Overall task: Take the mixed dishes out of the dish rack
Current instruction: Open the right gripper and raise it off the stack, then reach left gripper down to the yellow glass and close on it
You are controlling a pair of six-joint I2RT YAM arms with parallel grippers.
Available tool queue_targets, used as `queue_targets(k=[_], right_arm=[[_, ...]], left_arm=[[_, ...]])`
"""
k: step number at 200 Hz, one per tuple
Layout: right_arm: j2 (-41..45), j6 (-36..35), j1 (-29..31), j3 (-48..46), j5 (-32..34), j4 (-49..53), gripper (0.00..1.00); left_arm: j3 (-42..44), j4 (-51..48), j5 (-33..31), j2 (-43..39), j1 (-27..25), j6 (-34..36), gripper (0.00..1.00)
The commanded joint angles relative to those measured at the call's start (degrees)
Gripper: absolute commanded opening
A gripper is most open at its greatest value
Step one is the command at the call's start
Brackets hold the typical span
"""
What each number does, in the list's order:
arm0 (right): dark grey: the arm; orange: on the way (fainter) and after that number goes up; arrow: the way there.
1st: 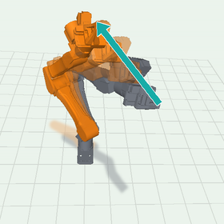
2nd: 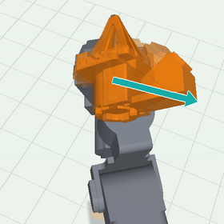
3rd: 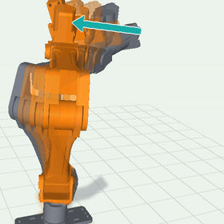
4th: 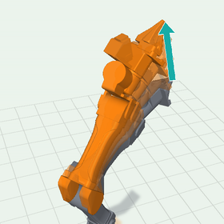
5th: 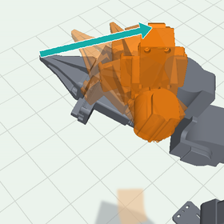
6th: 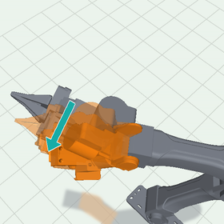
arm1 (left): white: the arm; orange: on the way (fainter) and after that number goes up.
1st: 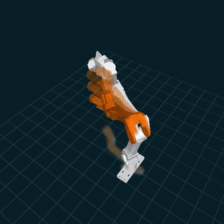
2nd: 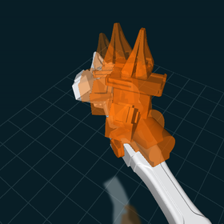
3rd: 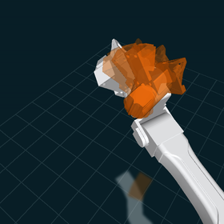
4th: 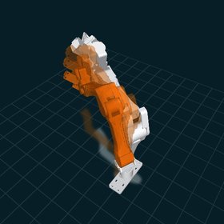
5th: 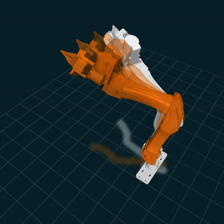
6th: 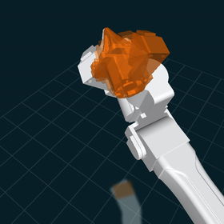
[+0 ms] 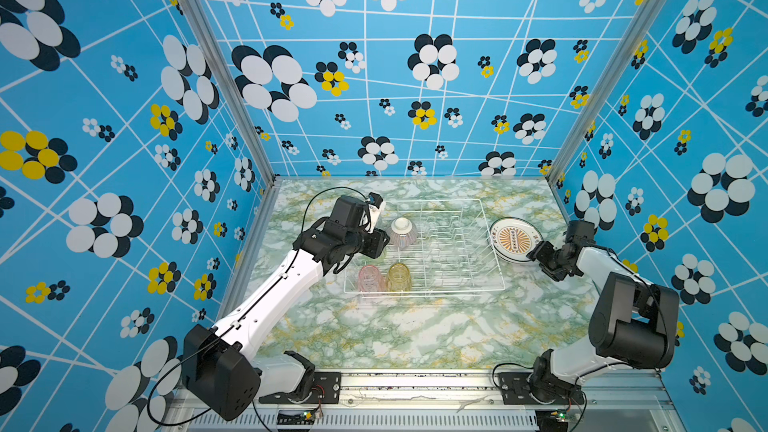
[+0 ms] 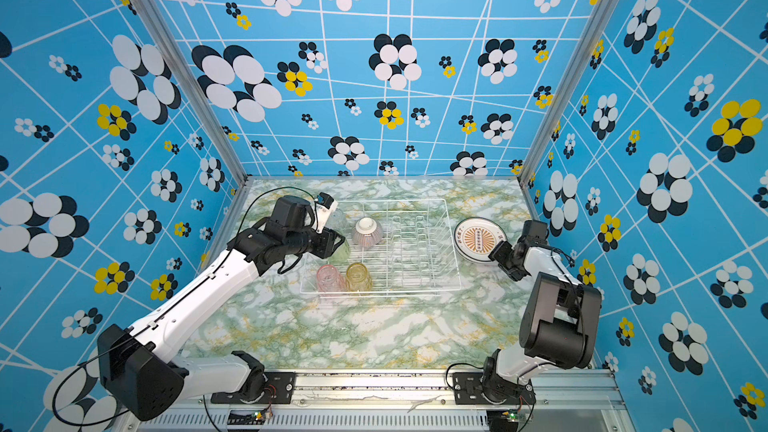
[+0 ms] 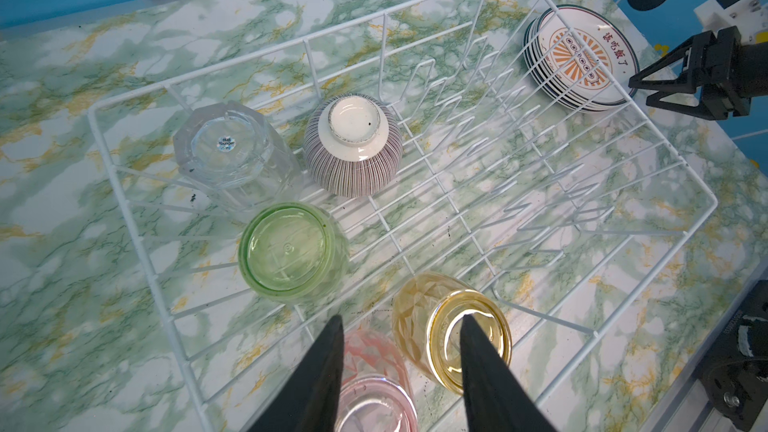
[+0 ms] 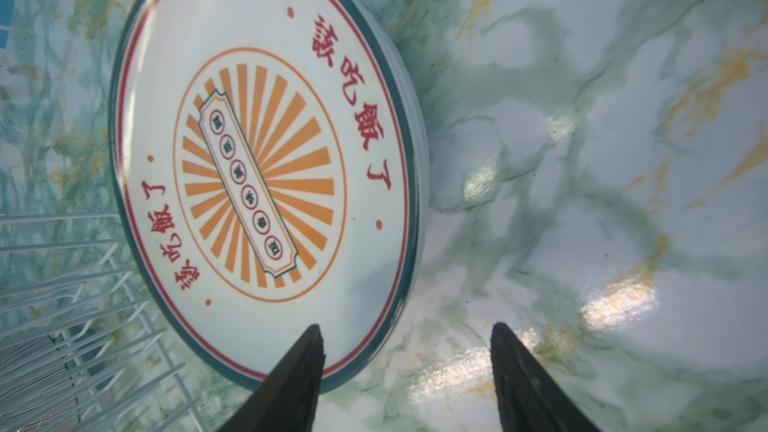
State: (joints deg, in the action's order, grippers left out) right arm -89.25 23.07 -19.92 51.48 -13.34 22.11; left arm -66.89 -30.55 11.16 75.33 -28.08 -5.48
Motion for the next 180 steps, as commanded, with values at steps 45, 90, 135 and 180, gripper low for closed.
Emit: queue_targets(k=[45,90,135,180], right_arm=[[9.3,-1.1,0.1,0.7,-0.1,3.9,0.66],[19.5,-1.6,5.1,-0.3,-0.1,8.3,0.70],[26.6,-1.2,11.2,0.1,0.2,11.6,0.72],[30.3,-0.4,11.7,-0.7,-1.1,11.5,0.72]], left_arm=[[-0.4,-3.9,2.5,-0.3,-0.9,2.0,0.54],[-4.3,-15.7,-7.0,3.5,-11.3,3.2,0.78],[-6.1,-19.8,-10.1,8.8,-15.7,-2.8,0.77],[-7.4,-19.4,-10.2,10.3,-15.9,-5.8,0.86]])
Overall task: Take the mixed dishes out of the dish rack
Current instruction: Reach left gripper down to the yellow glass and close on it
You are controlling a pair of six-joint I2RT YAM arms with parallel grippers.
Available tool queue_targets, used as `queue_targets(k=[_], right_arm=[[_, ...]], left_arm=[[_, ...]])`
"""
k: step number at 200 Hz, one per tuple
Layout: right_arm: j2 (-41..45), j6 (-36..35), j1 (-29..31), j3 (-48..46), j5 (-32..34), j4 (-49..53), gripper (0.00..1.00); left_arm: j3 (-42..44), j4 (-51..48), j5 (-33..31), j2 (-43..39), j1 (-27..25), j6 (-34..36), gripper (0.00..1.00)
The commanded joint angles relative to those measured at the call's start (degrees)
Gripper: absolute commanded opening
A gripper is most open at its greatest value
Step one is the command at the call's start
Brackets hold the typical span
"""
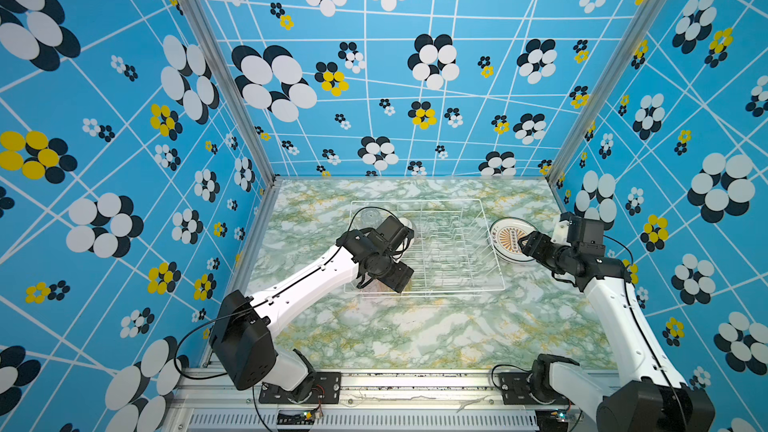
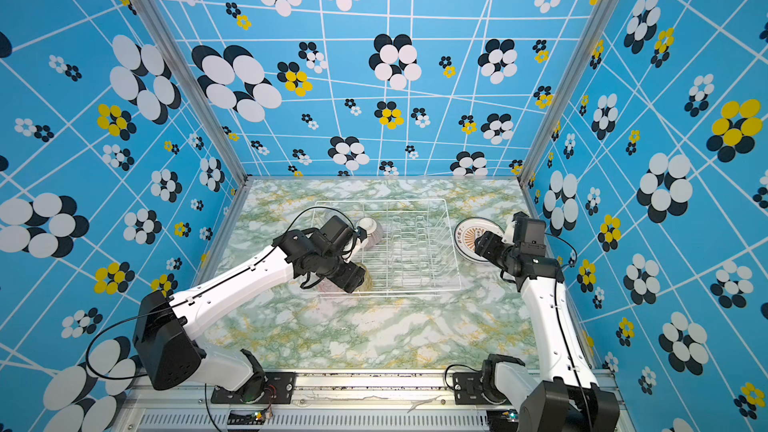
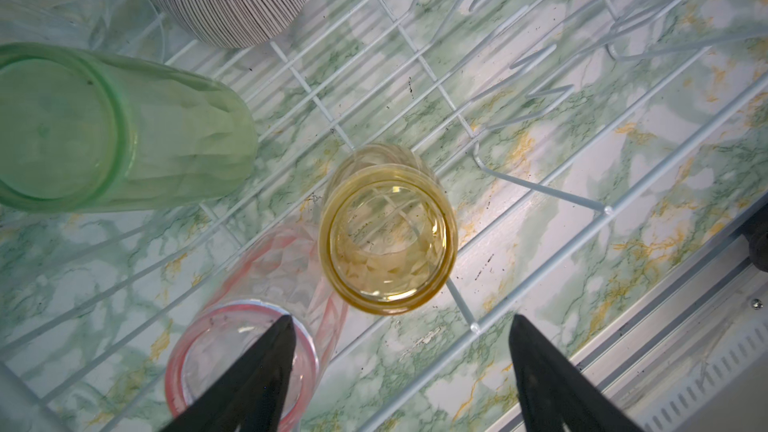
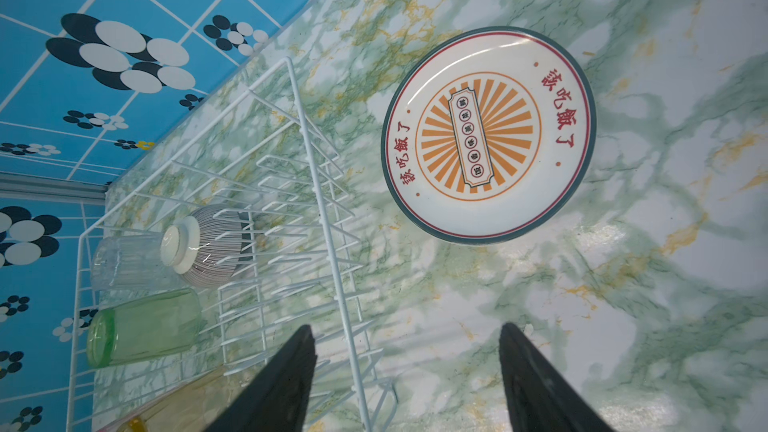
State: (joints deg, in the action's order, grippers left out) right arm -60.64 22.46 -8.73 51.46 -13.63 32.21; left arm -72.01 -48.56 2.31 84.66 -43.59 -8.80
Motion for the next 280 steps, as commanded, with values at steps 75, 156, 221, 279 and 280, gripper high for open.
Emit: queue_targets(k=[75,156,221,279,280], right_arm=[[2.1,1.5,0.7,-1.5,-3.0,-0.8,0.72],[1.8,1.9,0.8,-2.4,-3.4,-2.5,0.72],[1.2,2.2,0.9,-3.0,-3.6,-3.2,0.72],[2.2,1.5,1.7,-2.9,-7.7,-3.9,0.73],[2.2,1.5,1.7,-2.9,-7.8,-4.0,0.73]], left_arm=[[-6.8,-3.9,-3.2,9.2,-1.7,-3.5,0.92],[-9.5,-5.9,-4.3,15.8,-1.7,-3.9,0.86],[-10.8,-6.9,-3.5,18.5,-1.2,-2.9,0.65],[-9.8,-4.9,-0.9,16.3,0.7,-2.1,0.50],[-9.7,-4.8,-0.7,16.2,0.7,-2.1,0.50]])
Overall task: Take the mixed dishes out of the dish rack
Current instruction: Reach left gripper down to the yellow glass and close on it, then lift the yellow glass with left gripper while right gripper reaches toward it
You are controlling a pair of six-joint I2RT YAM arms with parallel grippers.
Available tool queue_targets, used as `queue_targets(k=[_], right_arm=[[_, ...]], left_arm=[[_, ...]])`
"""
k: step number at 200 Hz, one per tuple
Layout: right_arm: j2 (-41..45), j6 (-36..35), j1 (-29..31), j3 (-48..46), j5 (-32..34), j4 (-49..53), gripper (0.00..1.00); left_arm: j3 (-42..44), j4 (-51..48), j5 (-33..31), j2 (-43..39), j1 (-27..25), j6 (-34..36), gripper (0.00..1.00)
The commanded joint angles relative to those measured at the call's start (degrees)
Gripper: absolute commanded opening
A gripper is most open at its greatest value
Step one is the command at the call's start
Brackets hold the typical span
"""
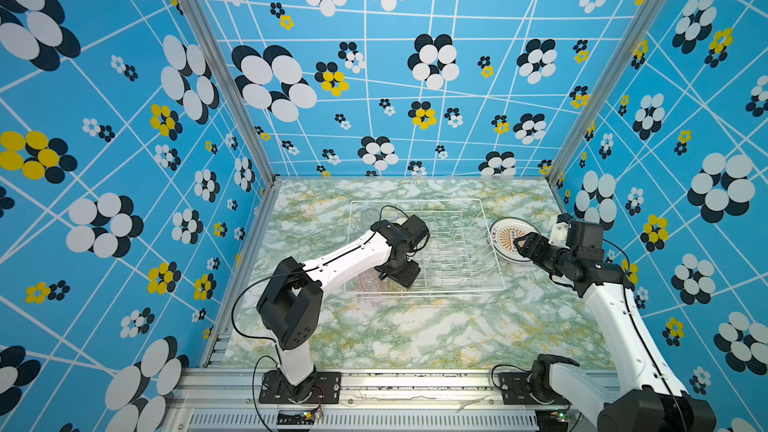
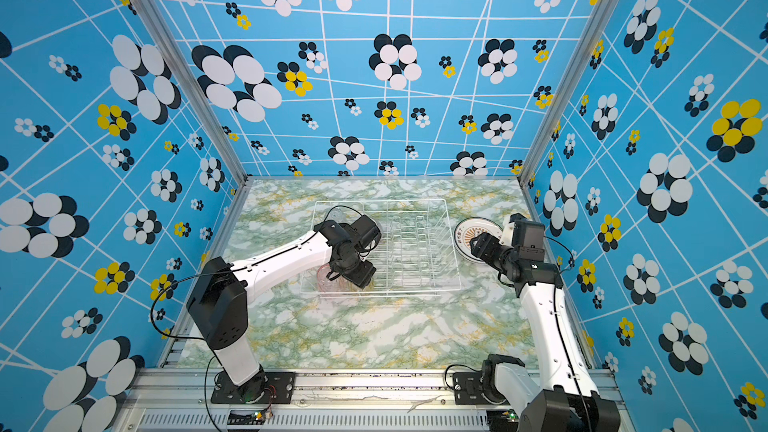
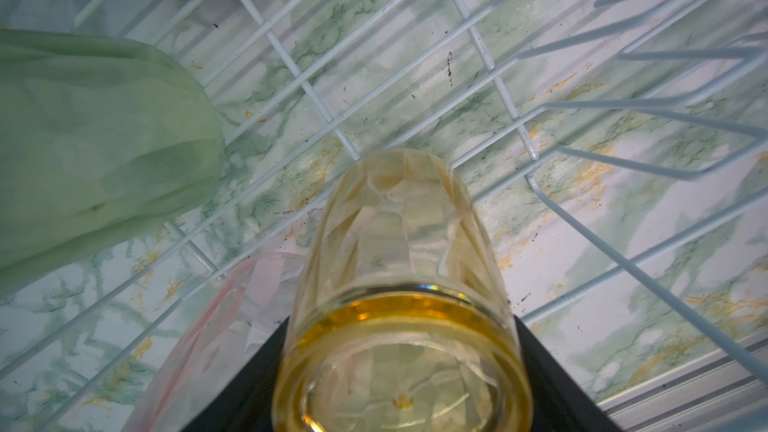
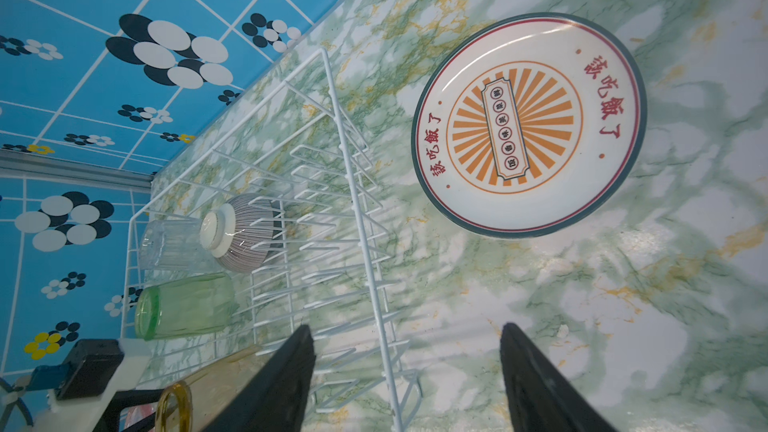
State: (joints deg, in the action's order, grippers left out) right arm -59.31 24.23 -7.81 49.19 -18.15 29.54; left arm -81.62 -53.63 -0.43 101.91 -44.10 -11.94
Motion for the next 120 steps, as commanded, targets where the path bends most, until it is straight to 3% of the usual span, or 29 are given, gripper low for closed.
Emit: queue_targets(k=[1,61,120], right_arm=[[1.0,-0.4,0.8,-0.7,-3.4,-1.4,0.73],[4.5,0.5,3.9,-0.8,-15.3,-5.8,0.73],[5.0,9.1,5.7,-6.4,-32.1,-20.1,0.67]], left_arm=[[-0.1,0.3,2.0,-1.2,1.3,1.1,0.50],[1.2,2.7,6.9,-5.9,4.4,2.0,0.48],[3.0,7.3,15.9,-11.9,7.8,1.9,0.48]])
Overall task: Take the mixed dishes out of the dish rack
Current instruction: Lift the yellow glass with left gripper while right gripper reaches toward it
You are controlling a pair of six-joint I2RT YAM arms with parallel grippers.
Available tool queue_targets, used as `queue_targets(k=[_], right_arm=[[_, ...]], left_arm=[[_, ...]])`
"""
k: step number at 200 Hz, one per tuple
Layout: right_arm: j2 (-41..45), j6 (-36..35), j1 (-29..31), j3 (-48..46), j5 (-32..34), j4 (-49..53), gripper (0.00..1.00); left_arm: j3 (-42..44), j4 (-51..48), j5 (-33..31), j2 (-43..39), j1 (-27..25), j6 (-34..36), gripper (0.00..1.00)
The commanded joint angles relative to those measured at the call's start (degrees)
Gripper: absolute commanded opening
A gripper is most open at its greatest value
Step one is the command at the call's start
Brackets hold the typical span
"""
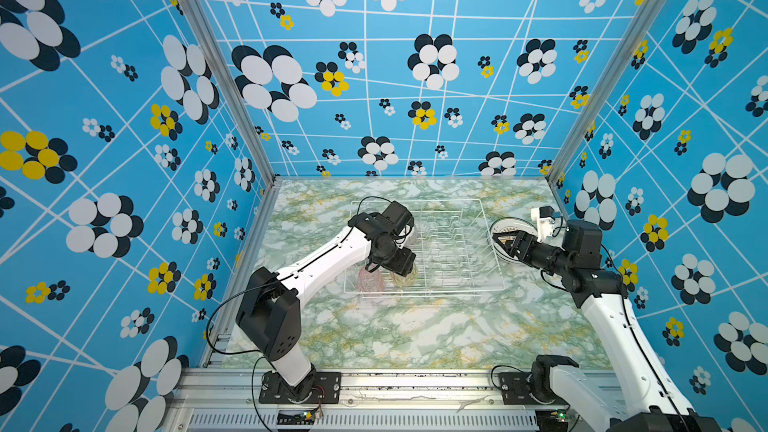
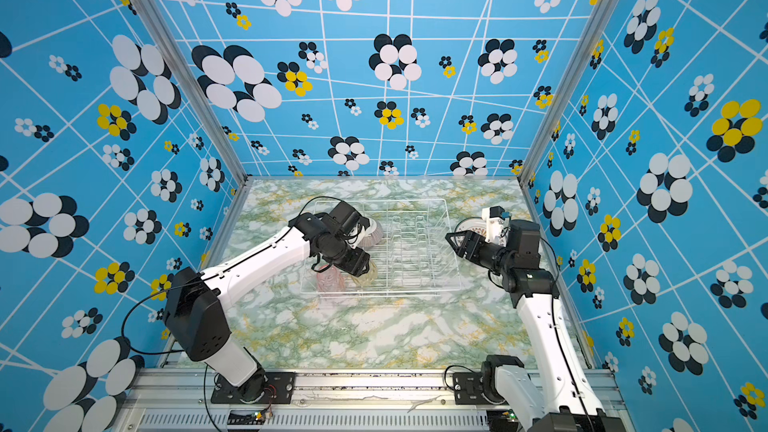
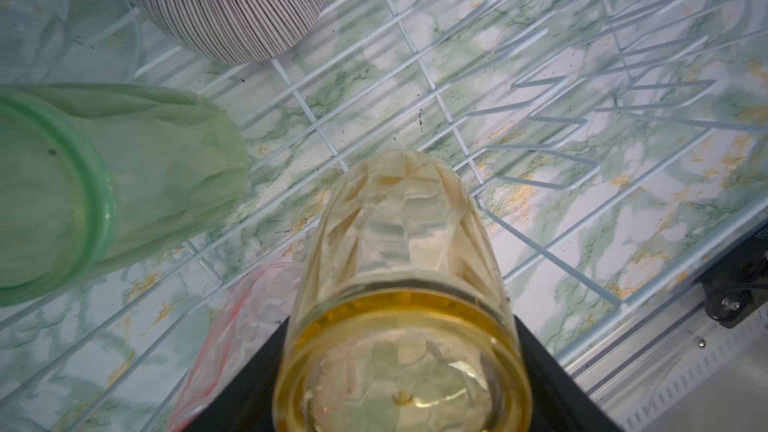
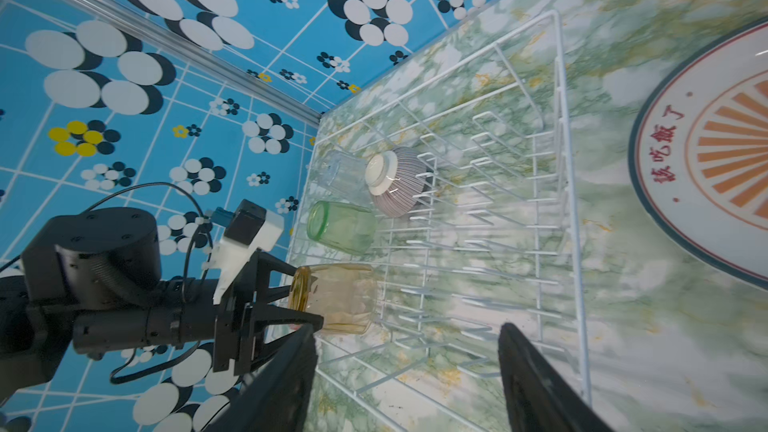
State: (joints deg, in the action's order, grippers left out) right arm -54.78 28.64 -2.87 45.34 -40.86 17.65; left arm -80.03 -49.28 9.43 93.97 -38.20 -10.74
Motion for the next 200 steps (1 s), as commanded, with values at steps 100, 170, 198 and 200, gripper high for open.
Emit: queue_targets(k=[100,170,198,200], right_arm=[[-5.1,6.4,13.9,-4.7,-19.9,-17.2,0.36],[-7.5,17.5,17.7,-7.1,-20.1,-35.0,0.39],[-8.1,20.5,18.1,-7.2,-19.4,-39.9,0.41],[-8.1,20.5,18.2,-7.1,-19.4,-40.0,0.41]], left_arm=[[8.9,23.1,31.6,-14.6,9.3,-7.7,0.49],[12.1,36.8,40.9,-15.4,11.0,-15.1,0.49],[13.9,42.6,43.3,-15.2,11.0,-18.2,0.49],[14.0,43.1,43.5,-15.2,11.0,-18.5,0.49]])
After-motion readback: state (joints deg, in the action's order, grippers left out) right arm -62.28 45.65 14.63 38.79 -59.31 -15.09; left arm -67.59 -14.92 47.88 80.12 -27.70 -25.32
